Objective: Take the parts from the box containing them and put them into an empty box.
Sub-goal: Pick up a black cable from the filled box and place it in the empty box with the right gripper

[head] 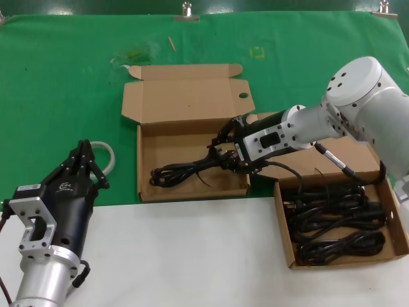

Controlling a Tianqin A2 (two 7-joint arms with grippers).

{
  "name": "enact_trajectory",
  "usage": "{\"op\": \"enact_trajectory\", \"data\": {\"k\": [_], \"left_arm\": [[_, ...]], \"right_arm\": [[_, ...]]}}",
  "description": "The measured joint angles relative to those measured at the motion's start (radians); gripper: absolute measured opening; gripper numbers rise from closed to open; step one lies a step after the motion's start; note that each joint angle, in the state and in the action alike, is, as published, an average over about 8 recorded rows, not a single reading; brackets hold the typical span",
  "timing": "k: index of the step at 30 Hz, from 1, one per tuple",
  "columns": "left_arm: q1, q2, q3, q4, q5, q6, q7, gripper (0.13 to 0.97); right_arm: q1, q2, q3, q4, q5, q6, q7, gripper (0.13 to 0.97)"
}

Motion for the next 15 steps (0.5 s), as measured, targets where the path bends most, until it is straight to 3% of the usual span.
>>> {"op": "enact_trajectory", "data": {"k": [15], "left_arm": [[0.000,0.000,0.000,0.000,0.000,0.000,0.000,0.156]], "right_arm": [[0.007,-0.019,0.034,-0.053,0.007,0.059,-0.063,0.291]]}}
